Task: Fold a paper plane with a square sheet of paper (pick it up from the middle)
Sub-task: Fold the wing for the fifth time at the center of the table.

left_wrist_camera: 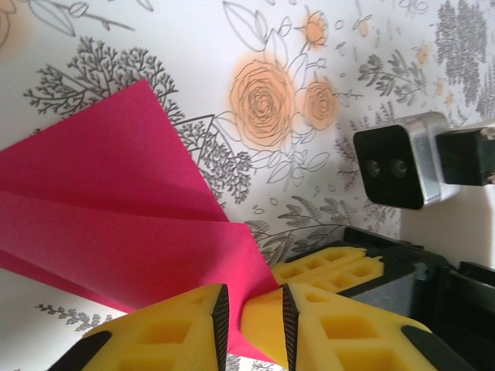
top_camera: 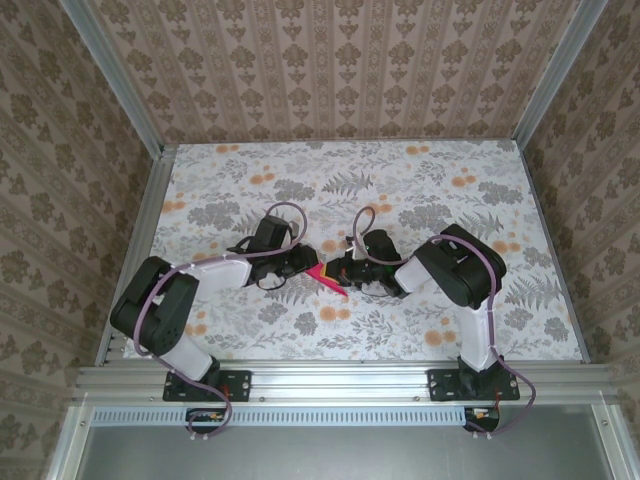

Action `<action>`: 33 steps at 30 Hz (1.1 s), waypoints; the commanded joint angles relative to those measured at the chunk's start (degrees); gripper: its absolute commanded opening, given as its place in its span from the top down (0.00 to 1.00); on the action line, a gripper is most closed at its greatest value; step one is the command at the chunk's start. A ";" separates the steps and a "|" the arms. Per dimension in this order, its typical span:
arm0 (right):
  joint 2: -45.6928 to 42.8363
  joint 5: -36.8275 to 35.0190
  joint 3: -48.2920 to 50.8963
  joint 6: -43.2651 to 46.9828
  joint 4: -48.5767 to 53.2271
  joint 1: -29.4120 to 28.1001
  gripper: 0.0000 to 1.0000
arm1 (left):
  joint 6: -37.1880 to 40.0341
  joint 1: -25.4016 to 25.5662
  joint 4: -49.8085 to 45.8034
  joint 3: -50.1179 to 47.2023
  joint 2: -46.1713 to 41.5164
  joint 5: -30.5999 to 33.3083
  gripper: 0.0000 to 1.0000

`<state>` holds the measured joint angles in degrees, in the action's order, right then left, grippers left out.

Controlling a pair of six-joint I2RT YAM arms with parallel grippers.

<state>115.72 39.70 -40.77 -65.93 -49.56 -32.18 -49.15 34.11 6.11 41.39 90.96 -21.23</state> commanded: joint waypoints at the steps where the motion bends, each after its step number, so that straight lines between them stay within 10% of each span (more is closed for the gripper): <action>1: 1.64 1.09 -0.79 -1.44 -0.08 0.62 1.00 | 1.07 0.27 1.27 0.84 0.89 -0.48 0.73; 33: -2.27 -2.52 -2.73 11.77 20.44 0.21 1.00 | 1.41 0.17 1.80 0.45 1.32 0.40 0.75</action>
<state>113.65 39.81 -43.57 -57.80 -38.09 -31.57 -49.15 34.11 6.94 41.36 91.79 -21.19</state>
